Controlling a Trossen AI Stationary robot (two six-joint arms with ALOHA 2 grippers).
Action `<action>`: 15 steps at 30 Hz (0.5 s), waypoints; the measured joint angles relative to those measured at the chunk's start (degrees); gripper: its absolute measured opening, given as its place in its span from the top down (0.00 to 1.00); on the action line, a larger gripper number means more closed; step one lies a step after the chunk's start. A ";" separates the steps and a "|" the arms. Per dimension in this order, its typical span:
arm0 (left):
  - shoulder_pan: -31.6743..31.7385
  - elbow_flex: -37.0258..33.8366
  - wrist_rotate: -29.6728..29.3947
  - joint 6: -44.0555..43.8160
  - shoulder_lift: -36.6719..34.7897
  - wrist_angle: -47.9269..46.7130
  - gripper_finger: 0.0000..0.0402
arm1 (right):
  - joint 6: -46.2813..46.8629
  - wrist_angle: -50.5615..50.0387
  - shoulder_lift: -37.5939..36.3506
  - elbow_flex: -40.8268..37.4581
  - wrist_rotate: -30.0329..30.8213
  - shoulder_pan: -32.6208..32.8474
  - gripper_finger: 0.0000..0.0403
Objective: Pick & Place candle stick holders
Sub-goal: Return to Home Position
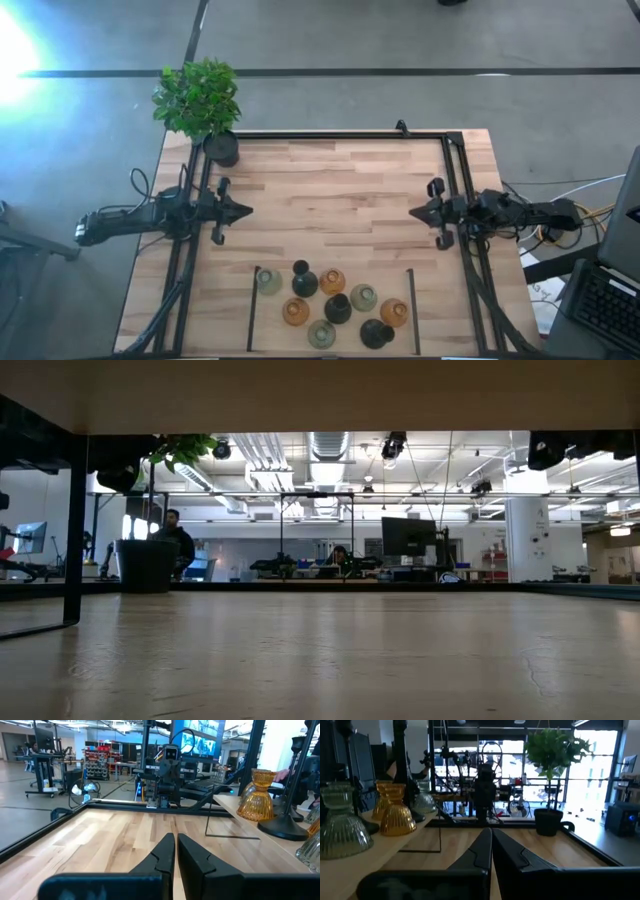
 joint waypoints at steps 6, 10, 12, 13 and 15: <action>-0.02 0.00 -0.03 0.00 0.05 -0.02 0.94 | -1.74 -2.99 -0.02 0.03 -0.31 -0.01 0.98; -0.02 0.02 -0.03 0.00 0.05 0.00 0.94 | -3.58 -6.62 0.00 0.03 -0.30 -0.03 0.98; -0.02 0.02 -0.03 0.00 0.05 0.00 0.94 | -2.89 -8.65 0.43 0.03 -0.32 -0.03 0.98; -0.02 0.02 -0.03 0.00 0.05 0.00 0.94 | -2.16 -8.75 0.77 0.03 -0.37 -0.03 0.98; -0.02 0.02 -0.03 0.00 0.05 -0.02 0.94 | -0.85 -8.62 1.41 0.03 -0.46 -0.03 0.98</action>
